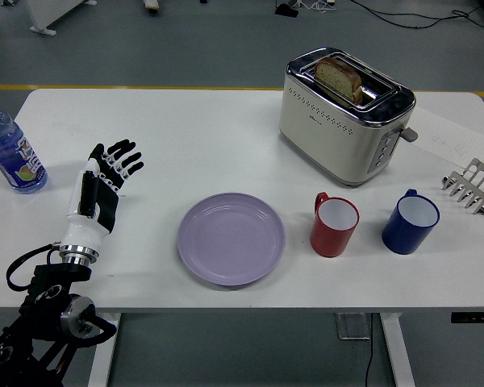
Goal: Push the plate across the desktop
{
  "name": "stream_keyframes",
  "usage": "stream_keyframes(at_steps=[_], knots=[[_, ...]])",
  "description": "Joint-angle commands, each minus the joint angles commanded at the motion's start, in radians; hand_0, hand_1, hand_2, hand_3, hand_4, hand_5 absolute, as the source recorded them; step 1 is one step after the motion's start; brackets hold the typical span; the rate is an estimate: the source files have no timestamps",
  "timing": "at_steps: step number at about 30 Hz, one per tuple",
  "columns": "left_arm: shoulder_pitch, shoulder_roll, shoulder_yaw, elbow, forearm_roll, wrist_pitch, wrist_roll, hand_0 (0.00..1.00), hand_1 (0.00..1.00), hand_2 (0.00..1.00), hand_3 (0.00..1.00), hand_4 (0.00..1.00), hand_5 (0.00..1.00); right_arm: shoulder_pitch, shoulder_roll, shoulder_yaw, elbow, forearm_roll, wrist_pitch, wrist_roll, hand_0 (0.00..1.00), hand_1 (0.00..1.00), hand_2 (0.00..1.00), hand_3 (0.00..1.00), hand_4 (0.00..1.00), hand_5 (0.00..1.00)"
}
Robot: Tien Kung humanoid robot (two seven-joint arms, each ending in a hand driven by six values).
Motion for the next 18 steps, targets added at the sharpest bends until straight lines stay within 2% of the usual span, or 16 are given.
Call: stream_keyframes(at_steps=[5,9,10,11,14,18], knots=[[-0.01,-0.025,-0.003,0.002,0.011,0.02,-0.018,0.709,0.743,0.759,0.649,0.542,0.928,0.003,0.003,-0.041,-0.015,0.058,0.017,0.028,0.651,0.668,0.795,0.76,0.603,0.657],[-0.02,-0.028,0.013,-0.003,0.022,0.024,-0.022,0.709,0.743,0.759,0.649,0.542,0.928,-0.002,0.01,-0.086,-0.005,0.163,0.015,0.03,0.651,0.668,0.795,0.76,0.603,0.657],[-0.022,-0.028,0.012,-0.005,0.024,0.026,-0.024,0.711,0.744,0.761,0.649,0.541,0.927,-0.004,0.012,-0.088,-0.004,0.197,0.014,0.021,0.681,0.694,0.824,0.814,0.611,0.652],[-0.023,-0.027,0.012,-0.007,0.025,0.027,-0.024,0.711,0.744,0.761,0.649,0.541,0.927,-0.005,0.012,-0.087,-0.004,0.221,0.014,0.014,0.681,0.694,0.824,0.814,0.611,0.652],[-0.021,-0.025,-0.001,-0.01,0.021,0.036,-0.031,0.711,0.744,0.761,0.649,0.541,0.927,0.004,0.014,-0.055,-0.01,0.248,-0.001,-0.025,0.681,0.694,0.824,0.814,0.611,0.652],[-0.012,-0.021,-0.014,-0.011,0.019,0.043,-0.036,0.713,0.747,0.76,0.649,0.54,0.923,0.025,0.026,0.052,-0.023,0.153,-0.06,-0.057,0.653,0.674,0.811,0.829,0.618,0.654]])
